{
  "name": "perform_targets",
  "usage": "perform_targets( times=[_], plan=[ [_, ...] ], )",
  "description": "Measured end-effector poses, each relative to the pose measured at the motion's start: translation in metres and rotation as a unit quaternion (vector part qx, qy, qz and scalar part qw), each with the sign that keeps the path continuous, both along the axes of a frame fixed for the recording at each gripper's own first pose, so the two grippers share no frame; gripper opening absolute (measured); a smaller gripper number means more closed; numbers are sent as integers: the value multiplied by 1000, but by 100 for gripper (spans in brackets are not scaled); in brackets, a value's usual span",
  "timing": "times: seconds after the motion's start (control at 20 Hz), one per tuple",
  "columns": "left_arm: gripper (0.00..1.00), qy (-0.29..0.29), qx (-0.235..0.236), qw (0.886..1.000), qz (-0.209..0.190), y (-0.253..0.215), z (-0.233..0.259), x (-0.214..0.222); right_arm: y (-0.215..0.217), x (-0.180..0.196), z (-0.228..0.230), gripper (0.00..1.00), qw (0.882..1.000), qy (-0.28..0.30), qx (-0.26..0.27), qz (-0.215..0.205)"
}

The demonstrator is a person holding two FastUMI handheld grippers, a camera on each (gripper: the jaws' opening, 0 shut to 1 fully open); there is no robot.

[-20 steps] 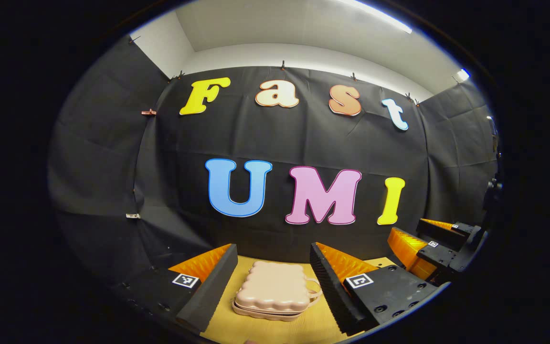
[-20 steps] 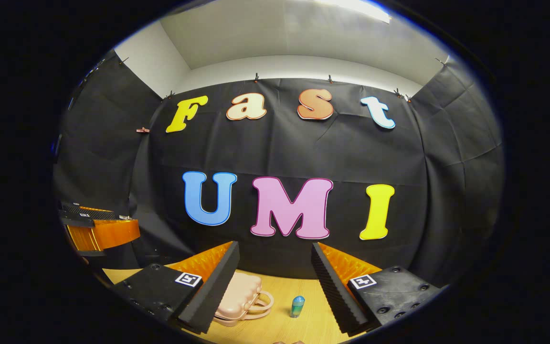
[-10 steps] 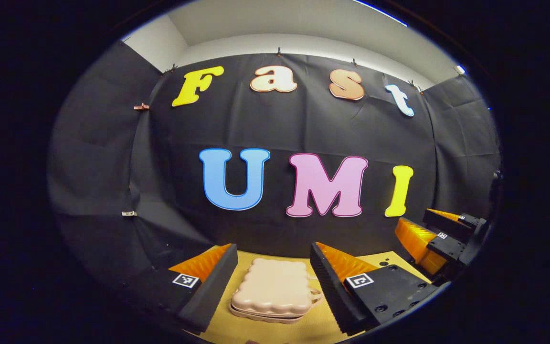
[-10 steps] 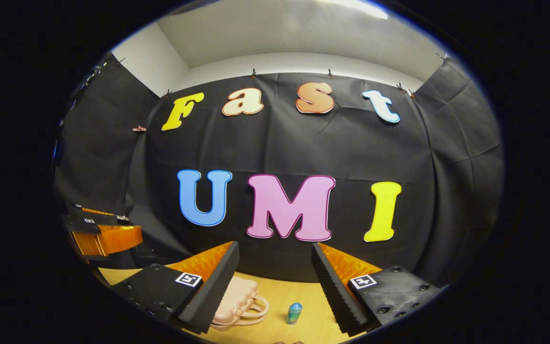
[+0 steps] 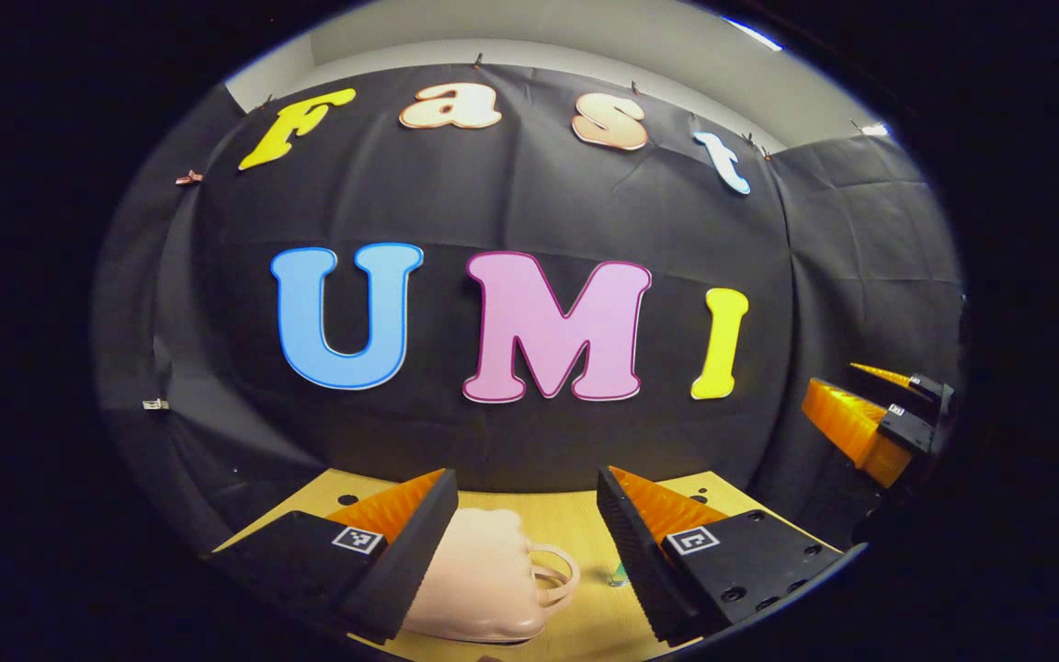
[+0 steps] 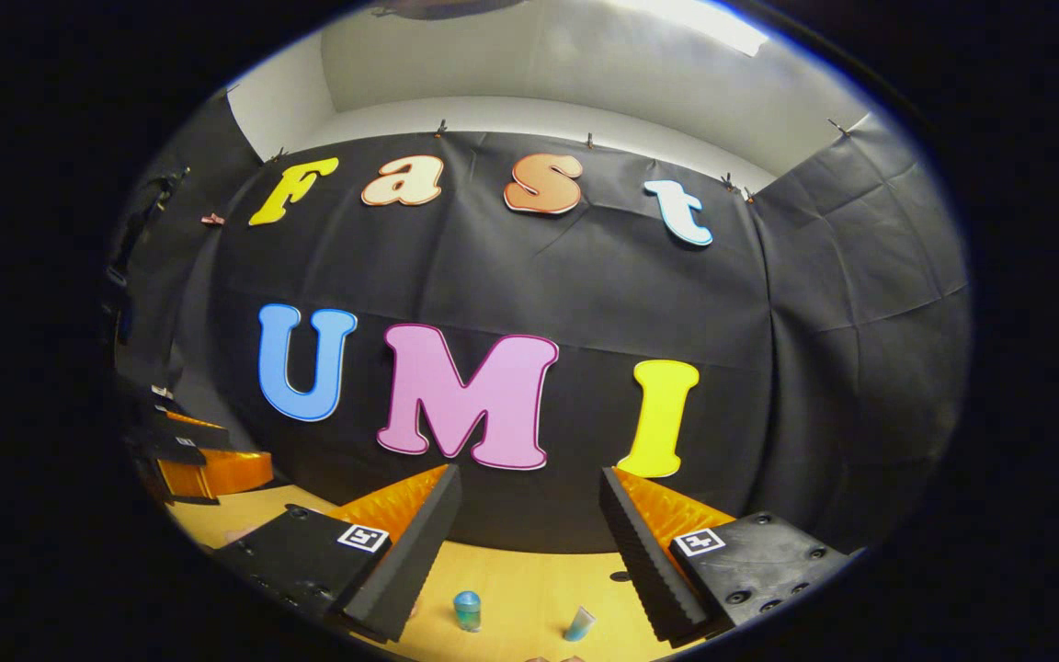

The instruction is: First open the suitcase, pack the skin care products into it, and then close the suitcase.

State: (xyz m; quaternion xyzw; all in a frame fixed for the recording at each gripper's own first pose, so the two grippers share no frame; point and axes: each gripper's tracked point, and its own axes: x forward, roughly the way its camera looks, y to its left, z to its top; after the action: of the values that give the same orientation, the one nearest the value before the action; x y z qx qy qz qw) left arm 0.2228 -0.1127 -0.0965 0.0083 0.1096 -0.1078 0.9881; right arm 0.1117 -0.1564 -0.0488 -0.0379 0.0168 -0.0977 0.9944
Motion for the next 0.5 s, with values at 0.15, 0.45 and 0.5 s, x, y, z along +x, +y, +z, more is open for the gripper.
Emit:
perform_targets(
  times=[0.15, 0.45, 0.5],
  plan=[
    [96, 47, 18, 998, -37, -35, -54, 33, -17, 4, -21, 96, 1000, 18, -4, -8],
    [95, 193, 35, 979, -50, -70, -183, 70, -57, 17, -63, 96, 998, 50, -4, -25],
    [95, 214, 36, 975, -50, -73, -198, 72, -61, 18, -69, 96, 998, 55, -5, -27]
  ],
)
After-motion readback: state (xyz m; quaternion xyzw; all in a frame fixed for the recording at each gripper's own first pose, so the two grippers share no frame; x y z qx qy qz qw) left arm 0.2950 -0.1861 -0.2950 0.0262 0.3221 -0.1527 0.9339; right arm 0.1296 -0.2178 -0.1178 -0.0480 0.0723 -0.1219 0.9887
